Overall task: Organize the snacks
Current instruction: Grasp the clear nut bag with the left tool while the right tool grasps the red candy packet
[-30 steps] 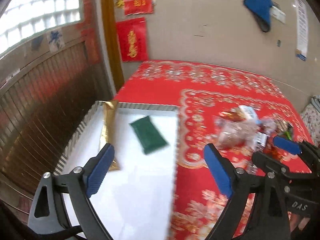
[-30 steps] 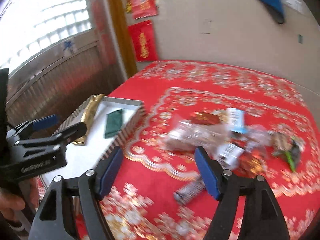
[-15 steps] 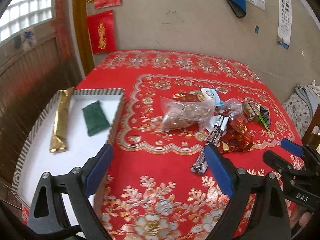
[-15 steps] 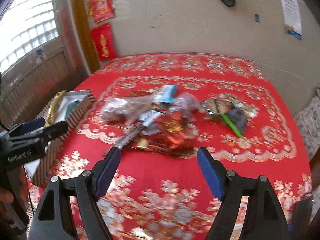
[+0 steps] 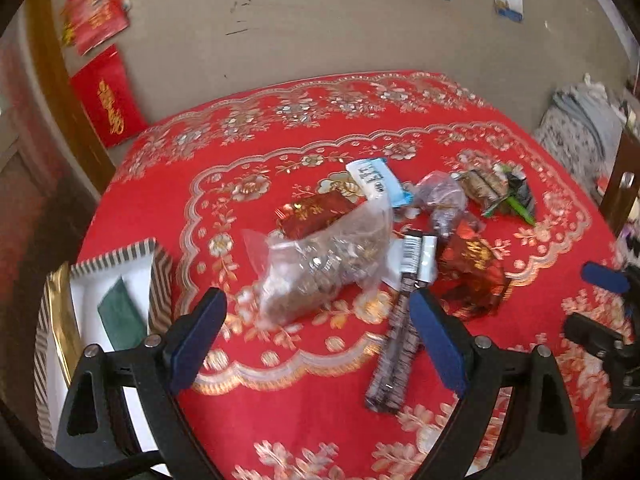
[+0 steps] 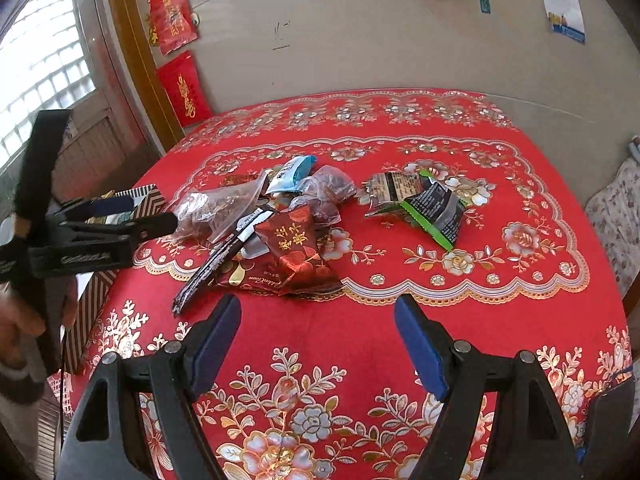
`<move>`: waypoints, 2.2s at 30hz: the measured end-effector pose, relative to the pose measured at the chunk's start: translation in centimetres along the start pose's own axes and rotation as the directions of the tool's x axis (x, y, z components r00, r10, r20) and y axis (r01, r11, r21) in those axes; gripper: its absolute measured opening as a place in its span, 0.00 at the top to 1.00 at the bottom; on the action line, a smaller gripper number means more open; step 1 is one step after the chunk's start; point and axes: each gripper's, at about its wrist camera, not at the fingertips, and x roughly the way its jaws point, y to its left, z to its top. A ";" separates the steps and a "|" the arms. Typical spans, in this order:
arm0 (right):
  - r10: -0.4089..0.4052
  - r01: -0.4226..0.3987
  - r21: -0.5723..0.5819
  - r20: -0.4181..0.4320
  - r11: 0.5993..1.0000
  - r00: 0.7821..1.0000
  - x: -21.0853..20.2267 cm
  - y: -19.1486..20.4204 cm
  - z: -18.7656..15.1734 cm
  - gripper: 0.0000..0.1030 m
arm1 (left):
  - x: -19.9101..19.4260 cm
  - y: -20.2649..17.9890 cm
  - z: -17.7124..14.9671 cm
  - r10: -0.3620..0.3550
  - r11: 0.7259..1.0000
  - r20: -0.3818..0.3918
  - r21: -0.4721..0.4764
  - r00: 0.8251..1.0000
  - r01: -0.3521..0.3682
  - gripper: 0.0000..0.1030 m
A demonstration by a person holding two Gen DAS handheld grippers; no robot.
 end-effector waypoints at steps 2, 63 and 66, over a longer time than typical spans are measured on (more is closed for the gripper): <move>0.007 -0.007 0.008 -0.007 1.000 1.000 0.3 -0.1 0.0 0.23 | 1.0 0.5 0.6 0.006 1.000 -0.018 -0.012 1.000 -0.006 0.10; -0.009 -0.001 -0.108 -0.095 0.994 0.995 5.5 1.9 1.8 0.65 | -1.6 0.0 -2.4 0.001 0.976 0.019 -0.218 1.000 0.004 0.57; -0.016 0.009 -0.102 -0.072 0.995 0.997 4.5 2.6 1.2 0.65 | -1.9 -0.5 -3.0 0.008 0.976 0.027 -0.216 1.000 -0.002 0.57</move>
